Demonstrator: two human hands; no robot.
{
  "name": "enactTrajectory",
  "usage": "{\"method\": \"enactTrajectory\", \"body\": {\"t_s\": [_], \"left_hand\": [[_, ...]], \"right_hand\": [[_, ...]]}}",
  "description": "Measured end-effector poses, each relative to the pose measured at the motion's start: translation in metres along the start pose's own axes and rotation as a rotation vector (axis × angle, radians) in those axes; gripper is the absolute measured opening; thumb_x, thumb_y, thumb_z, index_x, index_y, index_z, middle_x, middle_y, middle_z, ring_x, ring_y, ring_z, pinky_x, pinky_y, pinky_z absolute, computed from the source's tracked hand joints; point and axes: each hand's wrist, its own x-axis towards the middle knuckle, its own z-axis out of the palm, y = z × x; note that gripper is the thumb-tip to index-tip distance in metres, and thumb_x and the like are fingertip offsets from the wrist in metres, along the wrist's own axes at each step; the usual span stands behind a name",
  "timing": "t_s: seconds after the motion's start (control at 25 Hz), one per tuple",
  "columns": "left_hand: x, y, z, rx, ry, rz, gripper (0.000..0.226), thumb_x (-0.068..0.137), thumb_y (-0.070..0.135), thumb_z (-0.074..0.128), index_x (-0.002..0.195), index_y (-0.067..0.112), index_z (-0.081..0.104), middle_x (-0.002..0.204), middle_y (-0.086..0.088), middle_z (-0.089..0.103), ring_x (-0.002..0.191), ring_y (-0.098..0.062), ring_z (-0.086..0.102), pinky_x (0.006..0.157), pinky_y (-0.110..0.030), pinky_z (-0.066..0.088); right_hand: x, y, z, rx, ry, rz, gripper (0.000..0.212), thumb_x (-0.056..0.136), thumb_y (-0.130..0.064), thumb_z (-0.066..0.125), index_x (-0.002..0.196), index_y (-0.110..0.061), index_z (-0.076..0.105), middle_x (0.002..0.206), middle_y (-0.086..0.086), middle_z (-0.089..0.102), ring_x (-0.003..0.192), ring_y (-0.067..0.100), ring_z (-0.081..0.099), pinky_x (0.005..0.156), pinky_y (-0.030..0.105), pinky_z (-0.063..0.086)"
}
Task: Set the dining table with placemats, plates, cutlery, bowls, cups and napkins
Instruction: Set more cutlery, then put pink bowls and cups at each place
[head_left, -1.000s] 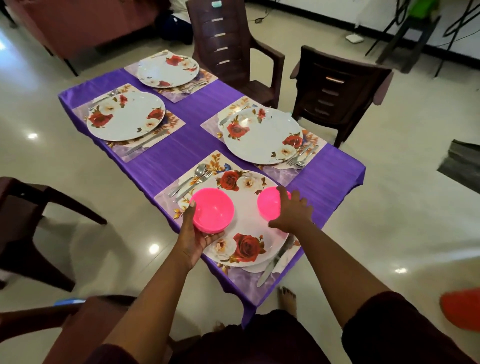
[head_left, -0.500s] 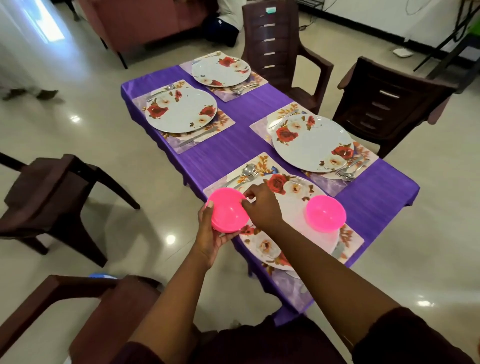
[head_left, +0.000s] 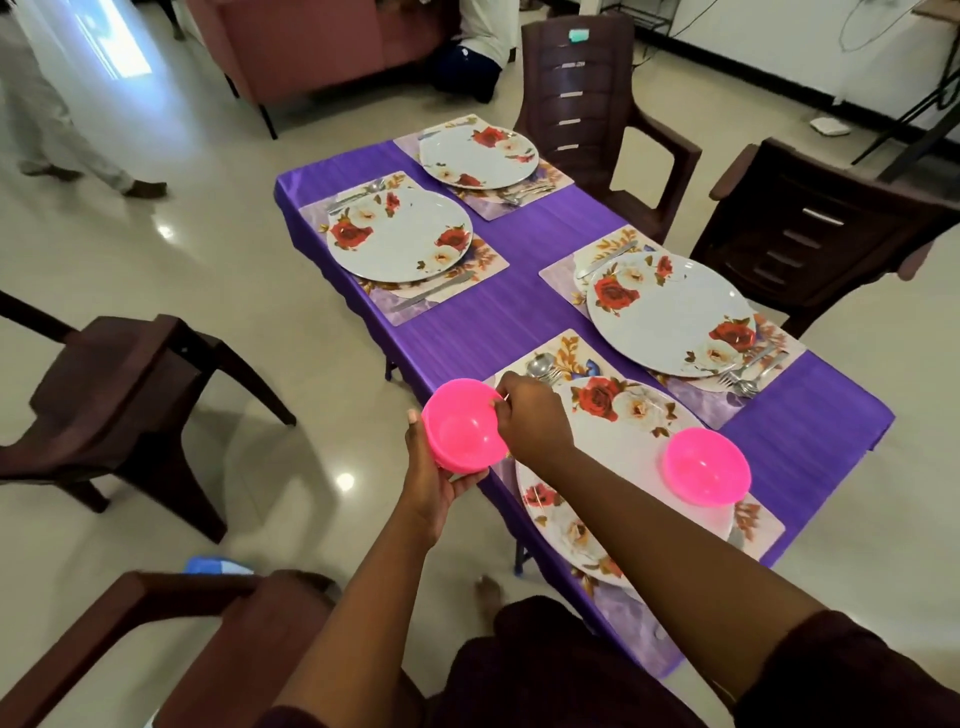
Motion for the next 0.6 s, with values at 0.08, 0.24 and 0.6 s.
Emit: {"method": "enactTrajectory", "body": {"t_s": [0.08, 0.24, 0.6], "left_hand": [[0.018, 0.011, 0.001, -0.003, -0.032, -0.001, 0.082, 0.077, 0.08, 0.037, 0.137, 0.025, 0.047, 0.125, -0.014, 0.062, 0.11, -0.033, 0.064, 0.091, -0.053, 0.053], [0.063, 0.023, 0.004, 0.0, -0.074, -0.038, 0.083, 0.074, 0.08, 0.04, 0.134, 0.024, 0.049, 0.124, -0.016, 0.061, 0.109, -0.035, 0.064, 0.084, -0.049, 0.056], [0.136, 0.07, 0.007, 0.125, -0.003, -0.05, 0.08, 0.068, 0.068, 0.062, 0.136, 0.032, 0.041, 0.128, -0.009, 0.055, 0.114, -0.035, 0.059, 0.07, -0.042, 0.058]], "right_hand": [[0.018, -0.001, 0.001, -0.019, 0.015, -0.002, 0.016, 0.096, -0.015, 0.055, 0.103, -0.004, 0.064, 0.093, 0.011, 0.07, 0.081, 0.024, 0.066, 0.065, 0.025, 0.045], [0.055, 0.008, 0.006, -0.042, 0.073, 0.004, 0.014, 0.096, -0.015, 0.054, 0.096, -0.003, 0.062, 0.083, 0.01, 0.067, 0.069, 0.018, 0.055, 0.061, 0.024, 0.038], [0.13, 0.019, 0.027, 0.076, 0.088, 0.13, 0.013, 0.096, -0.02, 0.055, 0.096, -0.009, 0.062, 0.079, 0.005, 0.068, 0.065, 0.016, 0.056, 0.054, 0.02, 0.033]]}}
